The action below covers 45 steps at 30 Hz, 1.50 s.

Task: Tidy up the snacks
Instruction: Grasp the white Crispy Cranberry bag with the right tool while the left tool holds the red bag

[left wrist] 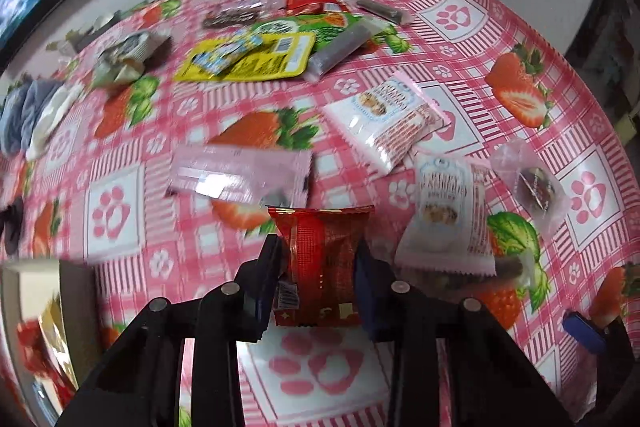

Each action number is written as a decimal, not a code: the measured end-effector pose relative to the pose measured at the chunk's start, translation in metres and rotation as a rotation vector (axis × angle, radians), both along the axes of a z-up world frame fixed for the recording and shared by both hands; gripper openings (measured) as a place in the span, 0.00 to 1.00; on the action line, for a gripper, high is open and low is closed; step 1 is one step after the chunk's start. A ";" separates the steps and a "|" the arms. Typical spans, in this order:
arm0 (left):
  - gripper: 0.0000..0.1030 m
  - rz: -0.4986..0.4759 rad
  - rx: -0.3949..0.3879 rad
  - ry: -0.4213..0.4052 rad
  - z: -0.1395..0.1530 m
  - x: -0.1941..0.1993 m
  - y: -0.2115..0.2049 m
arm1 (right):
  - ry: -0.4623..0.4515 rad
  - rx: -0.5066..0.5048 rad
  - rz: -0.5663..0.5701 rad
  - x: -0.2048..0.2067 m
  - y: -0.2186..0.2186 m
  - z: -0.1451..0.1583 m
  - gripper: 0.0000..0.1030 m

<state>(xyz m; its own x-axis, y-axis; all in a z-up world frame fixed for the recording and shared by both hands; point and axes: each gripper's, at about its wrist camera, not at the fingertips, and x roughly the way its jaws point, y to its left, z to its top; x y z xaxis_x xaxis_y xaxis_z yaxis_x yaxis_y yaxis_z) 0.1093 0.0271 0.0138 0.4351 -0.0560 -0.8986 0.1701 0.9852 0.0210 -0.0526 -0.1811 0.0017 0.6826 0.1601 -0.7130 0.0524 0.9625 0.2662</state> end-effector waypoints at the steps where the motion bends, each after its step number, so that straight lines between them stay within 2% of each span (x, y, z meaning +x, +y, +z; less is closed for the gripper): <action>1: 0.37 0.022 -0.008 0.000 0.001 -0.008 0.004 | 0.000 -0.002 0.000 0.000 0.000 0.000 0.99; 4: 0.33 0.065 -0.017 -0.008 0.002 -0.039 0.013 | 0.004 -0.010 -0.002 -0.001 0.001 0.000 0.99; 11: 0.33 0.111 -0.071 -0.018 0.001 -0.100 0.021 | 0.030 -0.041 -0.014 0.005 0.003 0.001 0.99; 13: 0.33 0.108 -0.070 -0.027 0.001 -0.105 0.023 | 0.047 0.013 -0.013 0.008 -0.001 0.006 0.98; 15: 0.33 0.102 -0.067 -0.043 0.001 -0.111 0.023 | 0.044 0.073 -0.017 0.012 -0.004 0.016 0.86; 16: 0.33 0.102 -0.067 -0.049 0.001 -0.113 0.023 | 0.047 0.087 -0.017 0.018 -0.004 0.024 0.77; 17: 0.33 0.101 -0.064 -0.054 0.000 -0.113 0.022 | 0.049 0.092 -0.020 0.024 -0.003 0.029 0.76; 20: 0.33 0.095 -0.054 -0.065 -0.001 -0.115 0.020 | 0.060 0.094 -0.037 0.053 0.000 0.042 0.76; 23: 0.33 0.089 -0.072 -0.069 -0.001 -0.116 0.023 | 0.093 0.097 -0.069 0.087 -0.006 0.041 0.76; 26: 0.33 0.087 -0.092 -0.069 -0.001 -0.117 0.026 | 0.128 0.039 -0.111 0.117 -0.010 0.033 0.76; 28: 0.33 0.085 -0.094 -0.068 -0.001 -0.117 0.026 | 0.181 -0.005 -0.139 0.136 -0.010 0.022 0.75; 30: 0.33 0.085 -0.092 -0.071 -0.001 -0.117 0.026 | 0.221 -0.019 -0.147 0.149 -0.011 0.011 0.61; 32: 0.33 0.080 -0.093 -0.074 -0.001 -0.117 0.026 | 0.219 -0.108 -0.142 0.155 0.000 0.009 0.49; 33: 0.33 0.079 -0.098 -0.074 -0.001 -0.117 0.027 | 0.217 -0.140 -0.134 0.156 0.003 0.008 0.49; 35: 0.33 0.078 -0.110 -0.074 -0.001 -0.117 0.028 | 0.204 -0.146 -0.118 0.152 0.008 0.010 0.41; 39: 0.33 0.090 -0.111 -0.066 0.000 -0.121 0.032 | 0.145 -0.158 -0.075 0.125 0.029 0.025 0.41; 42: 0.33 0.112 -0.135 -0.052 0.001 -0.128 0.039 | 0.103 -0.136 -0.031 0.092 0.052 0.038 0.41; 45: 0.33 0.113 -0.121 -0.055 0.001 -0.136 0.041 | 0.084 -0.160 0.019 0.054 0.067 0.040 0.41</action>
<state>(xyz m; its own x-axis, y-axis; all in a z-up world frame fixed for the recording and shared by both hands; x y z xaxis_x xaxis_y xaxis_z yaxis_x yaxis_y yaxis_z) -0.0265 0.0679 0.0150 0.4935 -0.1100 -0.8628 0.0600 0.9939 -0.0924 0.0017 -0.1137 0.0417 0.6172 0.0522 -0.7851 0.0496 0.9932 0.1050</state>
